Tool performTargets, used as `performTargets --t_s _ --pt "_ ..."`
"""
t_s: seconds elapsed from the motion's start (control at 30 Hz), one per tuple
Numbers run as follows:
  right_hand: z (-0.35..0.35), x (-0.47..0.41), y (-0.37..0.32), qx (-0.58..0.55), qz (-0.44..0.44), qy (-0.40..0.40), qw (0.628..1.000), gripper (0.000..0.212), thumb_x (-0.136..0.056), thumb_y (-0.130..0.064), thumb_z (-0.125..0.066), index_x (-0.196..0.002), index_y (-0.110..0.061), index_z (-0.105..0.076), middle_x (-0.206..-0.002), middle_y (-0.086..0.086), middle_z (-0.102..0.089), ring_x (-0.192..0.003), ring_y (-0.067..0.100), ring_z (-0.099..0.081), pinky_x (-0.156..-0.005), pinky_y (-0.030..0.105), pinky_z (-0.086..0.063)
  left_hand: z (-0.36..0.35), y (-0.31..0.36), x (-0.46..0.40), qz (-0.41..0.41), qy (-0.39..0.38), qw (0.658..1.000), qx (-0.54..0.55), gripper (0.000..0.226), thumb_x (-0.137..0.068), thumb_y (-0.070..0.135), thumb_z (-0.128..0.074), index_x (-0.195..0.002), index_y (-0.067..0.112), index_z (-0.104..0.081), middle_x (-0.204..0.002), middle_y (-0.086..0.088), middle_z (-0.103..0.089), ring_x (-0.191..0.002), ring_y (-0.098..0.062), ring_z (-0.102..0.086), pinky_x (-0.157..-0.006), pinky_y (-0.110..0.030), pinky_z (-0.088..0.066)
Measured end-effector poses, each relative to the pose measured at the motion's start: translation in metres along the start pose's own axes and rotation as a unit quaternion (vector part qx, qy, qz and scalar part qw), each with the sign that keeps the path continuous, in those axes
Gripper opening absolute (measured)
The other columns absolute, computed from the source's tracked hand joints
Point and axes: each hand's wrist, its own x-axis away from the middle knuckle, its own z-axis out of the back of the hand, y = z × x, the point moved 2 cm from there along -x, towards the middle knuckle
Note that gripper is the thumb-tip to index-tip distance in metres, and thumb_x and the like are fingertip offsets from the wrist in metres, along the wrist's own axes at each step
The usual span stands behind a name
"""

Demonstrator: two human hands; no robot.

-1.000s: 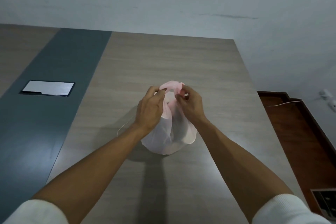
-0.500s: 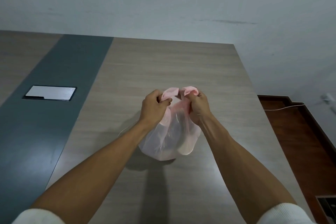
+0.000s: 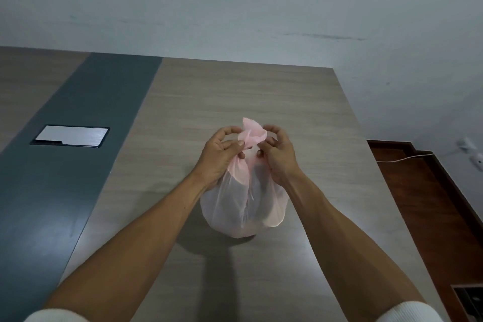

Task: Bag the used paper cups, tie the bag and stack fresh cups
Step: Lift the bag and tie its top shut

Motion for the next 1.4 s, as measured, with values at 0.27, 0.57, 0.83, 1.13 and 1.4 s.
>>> performTargets --t_s 0.27,0.57,0.83,1.13,1.4 --pt "-0.018 0.012 -0.001 -0.024 0.015 -0.071 0.997 0.070 -0.058 0.002 -0.083 -0.121 -0.011 -0.054 -0.087 0.009 -0.076 -0.079 0.026 -0.073 -0.072 0.038 -0.061 0.010 0.000 -0.012 0.136 -0.103 0.981 0.092 0.045 -0.084 0.012 -0.081 -0.123 -0.003 -0.063 -0.101 -0.015 -0.069 -0.073 -0.015 -0.060 -0.064 -0.024 -0.056" --pt "-0.020 0.022 -0.002 -0.008 -0.003 -0.146 0.989 0.056 -0.075 -0.009 -0.079 -0.125 -0.002 -0.053 -0.096 0.017 -0.074 -0.082 0.027 -0.064 -0.080 0.037 -0.053 0.011 -0.009 -0.013 0.115 0.075 0.988 0.078 0.022 -0.091 0.009 -0.075 -0.112 0.000 -0.076 -0.081 -0.017 -0.075 -0.056 -0.015 -0.057 -0.063 -0.031 -0.053" --pt "-0.027 0.026 -0.006 0.124 0.100 -0.049 0.986 0.018 -0.097 -0.021 -0.063 -0.096 -0.003 -0.060 -0.080 0.005 -0.069 -0.066 0.013 -0.063 -0.056 0.031 -0.050 -0.006 0.004 0.005 0.004 0.106 0.987 -0.118 0.028 -0.097 0.025 -0.068 -0.078 0.009 -0.080 -0.065 -0.004 -0.073 -0.056 -0.009 -0.059 -0.061 -0.028 -0.051" --pt "-0.029 -0.003 -0.016 0.120 -0.019 0.067 0.990 0.027 -0.082 -0.010 -0.072 -0.062 -0.015 -0.054 -0.060 0.003 -0.065 -0.057 0.022 -0.067 -0.045 0.026 -0.042 -0.006 0.003 0.029 -0.283 0.088 0.753 -0.587 0.051 -0.098 0.004 -0.055 -0.142 0.029 -0.062 -0.091 0.005 -0.073 -0.095 -0.021 -0.066 -0.108 -0.048 -0.020" --pt "-0.020 0.011 -0.020 0.328 0.146 -0.134 0.924 0.036 -0.074 -0.008 -0.068 -0.102 -0.015 -0.047 -0.102 0.002 -0.047 -0.073 0.014 -0.047 -0.066 0.026 -0.044 0.009 0.006 0.005 0.026 0.078 0.847 -0.526 0.034 -0.092 0.034 -0.036 -0.080 0.019 -0.064 -0.085 0.000 -0.066 -0.091 -0.023 -0.061 -0.103 -0.050 -0.029"
